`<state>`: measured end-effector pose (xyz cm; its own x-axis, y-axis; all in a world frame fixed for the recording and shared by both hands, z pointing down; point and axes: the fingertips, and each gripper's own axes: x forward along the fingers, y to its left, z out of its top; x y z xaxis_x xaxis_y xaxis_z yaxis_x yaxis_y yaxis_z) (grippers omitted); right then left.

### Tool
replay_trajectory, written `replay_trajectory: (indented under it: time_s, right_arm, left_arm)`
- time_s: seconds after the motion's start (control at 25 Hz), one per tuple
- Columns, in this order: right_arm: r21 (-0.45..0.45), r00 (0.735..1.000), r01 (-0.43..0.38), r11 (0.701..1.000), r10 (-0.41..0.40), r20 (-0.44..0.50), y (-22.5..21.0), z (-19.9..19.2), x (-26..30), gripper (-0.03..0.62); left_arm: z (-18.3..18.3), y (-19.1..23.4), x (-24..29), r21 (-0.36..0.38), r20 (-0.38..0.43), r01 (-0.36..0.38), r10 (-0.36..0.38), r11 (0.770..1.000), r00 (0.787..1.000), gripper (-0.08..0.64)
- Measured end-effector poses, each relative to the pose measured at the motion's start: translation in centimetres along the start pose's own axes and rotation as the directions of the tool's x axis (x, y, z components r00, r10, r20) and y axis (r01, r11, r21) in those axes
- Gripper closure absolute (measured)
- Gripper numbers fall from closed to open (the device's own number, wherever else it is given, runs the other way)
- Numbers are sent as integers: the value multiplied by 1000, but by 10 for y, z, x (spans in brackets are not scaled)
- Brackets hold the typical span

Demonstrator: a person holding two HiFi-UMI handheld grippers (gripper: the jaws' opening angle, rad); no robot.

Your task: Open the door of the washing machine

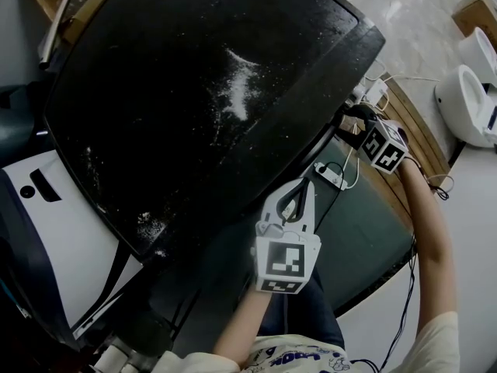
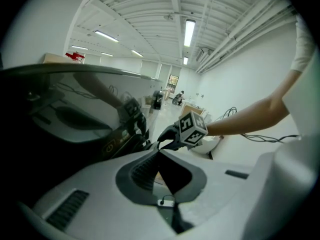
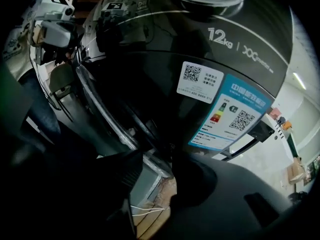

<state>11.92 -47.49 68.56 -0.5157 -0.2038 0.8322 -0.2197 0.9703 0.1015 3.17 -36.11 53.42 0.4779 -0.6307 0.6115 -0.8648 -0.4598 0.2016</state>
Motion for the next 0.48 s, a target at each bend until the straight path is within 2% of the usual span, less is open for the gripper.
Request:
replay_trajectory:
  time_s: [0.32, 0.48]
  right_arm:
    - [-83, 999, -33, 996, 30, -32, 0, 0, 5, 396]
    - [-76, 999, -26, 997, 25, -25, -1, -1, 4, 408]
  left_arm:
    - [-2, 5, -4, -8, 1, -8, 8, 1000, 1000, 558]
    - [-7, 7, -4, -12, -6, -9, 9, 1000, 1000, 558]
